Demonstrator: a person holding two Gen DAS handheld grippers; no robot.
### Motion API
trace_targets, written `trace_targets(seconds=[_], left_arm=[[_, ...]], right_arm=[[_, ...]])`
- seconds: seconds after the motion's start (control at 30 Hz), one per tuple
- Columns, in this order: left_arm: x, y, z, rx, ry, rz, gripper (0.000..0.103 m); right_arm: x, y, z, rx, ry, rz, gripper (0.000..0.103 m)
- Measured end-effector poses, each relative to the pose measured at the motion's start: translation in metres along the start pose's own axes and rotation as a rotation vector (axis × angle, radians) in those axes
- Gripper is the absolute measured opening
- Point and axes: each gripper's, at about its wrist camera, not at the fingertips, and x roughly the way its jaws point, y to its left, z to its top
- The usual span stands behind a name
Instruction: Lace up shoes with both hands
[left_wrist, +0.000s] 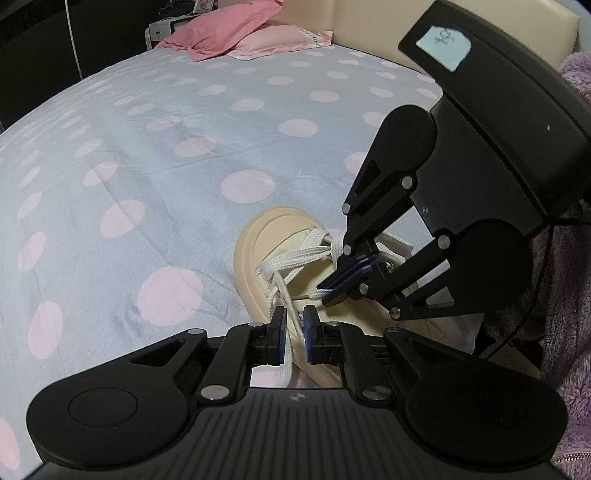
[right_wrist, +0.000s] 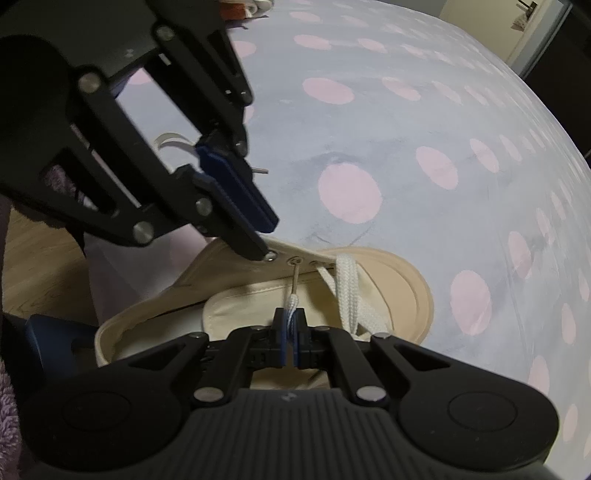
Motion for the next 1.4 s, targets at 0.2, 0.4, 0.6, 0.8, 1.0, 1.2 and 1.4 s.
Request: trace_targets(seconds=[0.2,0.4,0.6,0.8,1.0,1.2,1.4], left_arm=[[-0.004,0.001,0.001,0.005,-0.017,-0.025,0.008],[-0.013,0.006,0.001,0.087,-0.032,-0.028,0.008],[0.001,-0.003,-0.007,0.234,-0.009,0.009,0.008],[0.016,-0.032,-0.017,0.517,-0.034,0.14,0.009],[0.032,-0.05,-0.024,0.752,-0.031,0.236,0.011],[0.045,-0.059,-0.029,0.876,0.0,0.251,0.011],[0.059,-0.065,-0.037,0.959,0.027,0.275,0.011]], right_arm=[[-0.004,-0.004,0.003,-0.006,-0.028,-0.006,0.004],[-0.008,-0.012,0.005,0.004,-0.06,-0.027,0.004],[-0.008,-0.016,-0.002,0.005,-0.09,-0.034,0.004],[-0.009,-0.012,0.01,0.003,-0.105,-0.032,0.004],[-0.002,-0.007,0.009,0.014,-0.104,-0.031,0.004],[0.0,-0.014,0.013,0.026,-0.106,-0.03,0.004],[-0.001,-0.007,0.015,0.035,-0.11,-0.025,0.004]])
